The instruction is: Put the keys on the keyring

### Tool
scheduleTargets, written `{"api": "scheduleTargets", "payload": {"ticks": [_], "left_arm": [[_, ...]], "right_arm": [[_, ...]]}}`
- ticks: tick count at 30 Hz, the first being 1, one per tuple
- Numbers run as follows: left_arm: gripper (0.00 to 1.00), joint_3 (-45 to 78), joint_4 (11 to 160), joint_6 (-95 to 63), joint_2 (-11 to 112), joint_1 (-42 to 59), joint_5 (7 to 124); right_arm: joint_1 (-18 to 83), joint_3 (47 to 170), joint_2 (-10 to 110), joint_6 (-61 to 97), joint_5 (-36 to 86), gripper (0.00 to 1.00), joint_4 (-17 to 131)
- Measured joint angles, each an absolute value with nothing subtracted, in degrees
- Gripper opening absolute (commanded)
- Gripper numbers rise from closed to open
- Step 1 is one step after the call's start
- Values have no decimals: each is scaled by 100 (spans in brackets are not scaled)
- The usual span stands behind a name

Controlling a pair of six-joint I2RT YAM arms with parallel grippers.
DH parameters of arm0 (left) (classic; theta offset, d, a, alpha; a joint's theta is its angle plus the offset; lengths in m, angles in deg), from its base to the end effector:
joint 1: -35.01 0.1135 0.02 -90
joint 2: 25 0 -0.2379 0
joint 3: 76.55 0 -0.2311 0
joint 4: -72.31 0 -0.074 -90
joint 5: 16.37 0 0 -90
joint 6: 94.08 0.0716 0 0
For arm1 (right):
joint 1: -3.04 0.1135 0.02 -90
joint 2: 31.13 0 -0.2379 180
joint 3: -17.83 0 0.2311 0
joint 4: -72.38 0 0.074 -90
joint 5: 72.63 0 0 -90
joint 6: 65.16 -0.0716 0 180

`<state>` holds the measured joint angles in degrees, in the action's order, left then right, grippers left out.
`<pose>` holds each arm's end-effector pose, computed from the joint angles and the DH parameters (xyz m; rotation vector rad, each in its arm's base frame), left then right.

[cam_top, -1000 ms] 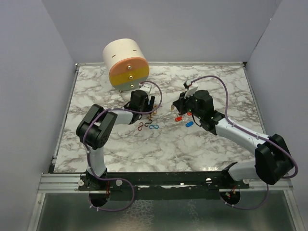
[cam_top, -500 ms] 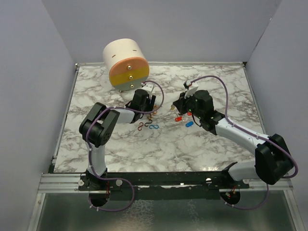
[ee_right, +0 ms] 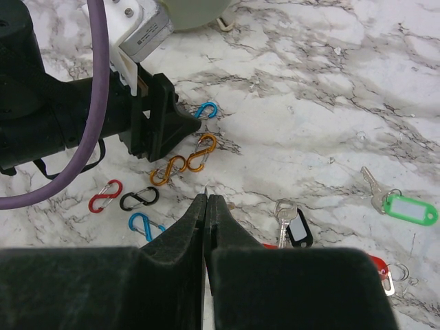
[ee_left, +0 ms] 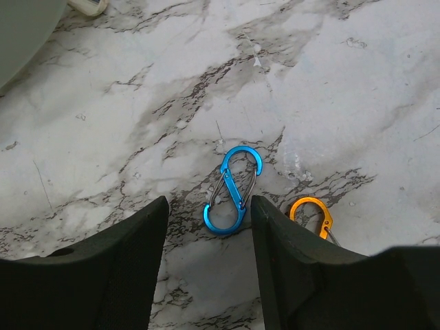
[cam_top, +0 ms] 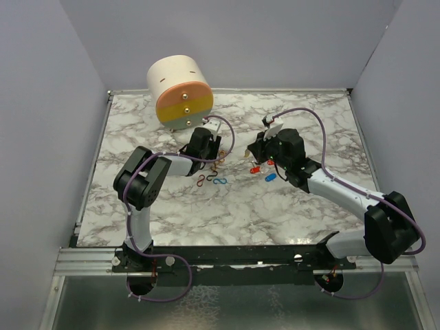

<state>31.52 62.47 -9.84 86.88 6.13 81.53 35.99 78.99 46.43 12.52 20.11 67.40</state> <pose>0.3648 -0.1900 0.1132 0.3385 2.0710 -0.2214 0.2717 0.1802 0.2275 -0.3875 1.9483 0.5655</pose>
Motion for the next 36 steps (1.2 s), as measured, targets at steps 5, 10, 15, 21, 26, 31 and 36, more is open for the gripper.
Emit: {"api": "scheduleTargets", "payload": {"ticks": [5,10,15,21,26,31,36], "left_arm": [[53,3150,6205,-984,8712,613,8116],[50,3087,6175,-980,8773,613,8051],[45,3065,6124,-982,8814,613,8009],[44,3065,6068,-1013,8841,663,7906],[42,3065,5998,-1082,8869,768,7679],[39,3065,5987,-1109,8871,808,7574],[28,3058,5987,-1126,8880,827,7539]], "right_arm": [[3599,7899,4643,1270,1983,1,6740],[3599,7899,4645,1270,1976,1,6740],[3599,7899,4645,1270,1974,1,6740],[3599,7899,4645,1270,1974,1,6740],[3599,7899,4645,1272,1972,1,6738],[3599,7899,4645,1272,1970,1,6738],[3599,7899,4645,1272,1968,1,6738]]}}
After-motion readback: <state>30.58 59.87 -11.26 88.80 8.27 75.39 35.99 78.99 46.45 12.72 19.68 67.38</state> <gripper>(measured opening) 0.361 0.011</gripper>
